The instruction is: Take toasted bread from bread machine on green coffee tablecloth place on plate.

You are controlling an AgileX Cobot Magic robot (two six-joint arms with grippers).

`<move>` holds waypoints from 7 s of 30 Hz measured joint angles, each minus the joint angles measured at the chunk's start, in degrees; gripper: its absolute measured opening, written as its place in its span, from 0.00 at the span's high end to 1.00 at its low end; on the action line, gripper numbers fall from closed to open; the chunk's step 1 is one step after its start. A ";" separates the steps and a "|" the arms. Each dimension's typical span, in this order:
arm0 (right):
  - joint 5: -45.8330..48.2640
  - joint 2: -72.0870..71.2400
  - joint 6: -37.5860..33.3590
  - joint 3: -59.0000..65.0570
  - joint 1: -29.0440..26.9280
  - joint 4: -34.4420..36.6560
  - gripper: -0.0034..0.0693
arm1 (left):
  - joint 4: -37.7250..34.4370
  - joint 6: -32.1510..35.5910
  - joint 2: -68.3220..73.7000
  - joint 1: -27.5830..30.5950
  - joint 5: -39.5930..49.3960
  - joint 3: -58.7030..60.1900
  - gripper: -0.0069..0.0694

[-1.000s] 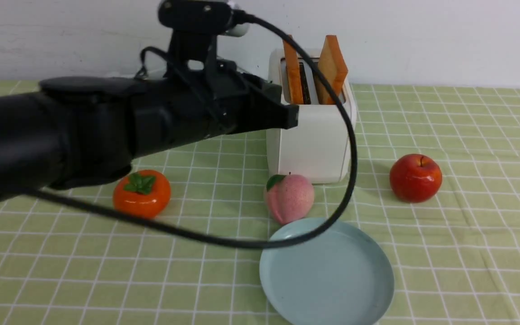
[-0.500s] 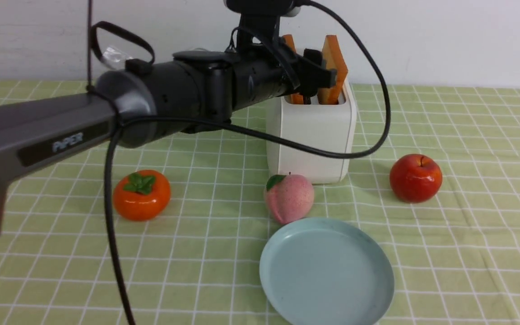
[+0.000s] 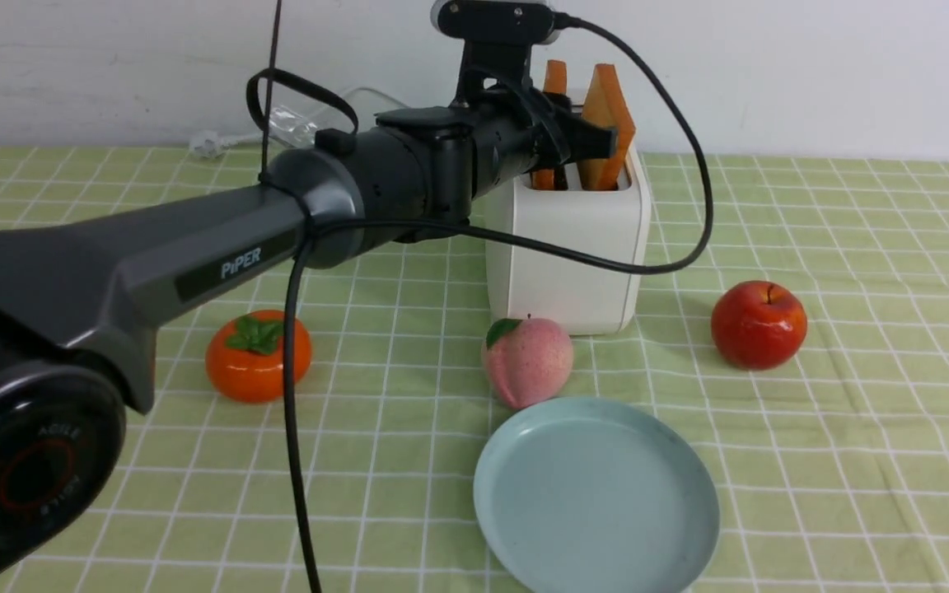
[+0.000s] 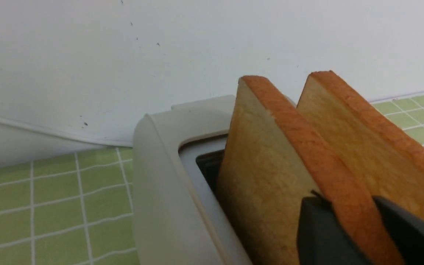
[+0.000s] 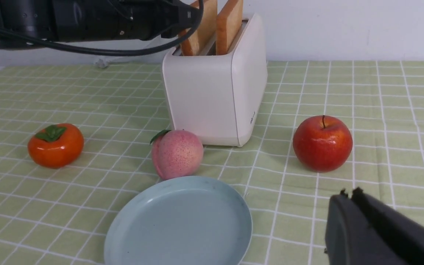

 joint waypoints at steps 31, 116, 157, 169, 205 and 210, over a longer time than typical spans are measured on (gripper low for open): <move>-2.68 -0.07 -0.01 0.05 0.00 3.02 0.92 | 0.50 -13.19 -39.06 -7.80 18.89 43.83 0.77; 7.79 112.63 -3.08 -95.17 0.13 5.85 0.27 | 0.49 -5.82 -93.96 -7.97 7.18 88.62 0.93; 26.30 66.78 -14.70 -53.68 0.13 16.56 0.80 | 0.49 -5.82 -93.96 -7.97 7.23 88.62 0.93; 18.44 76.04 -45.76 -35.58 0.13 57.68 0.80 | 0.49 -5.82 -93.96 -7.97 7.51 88.62 0.93; 37.83 49.68 -22.33 -39.64 -14.32 16.32 0.78 | 0.49 -7.06 -95.68 -7.97 8.88 87.62 0.93; 42.92 36.92 -17.85 -38.67 -14.32 11.82 0.95 | 0.49 -8.16 -101.50 -7.97 6.00 87.43 0.93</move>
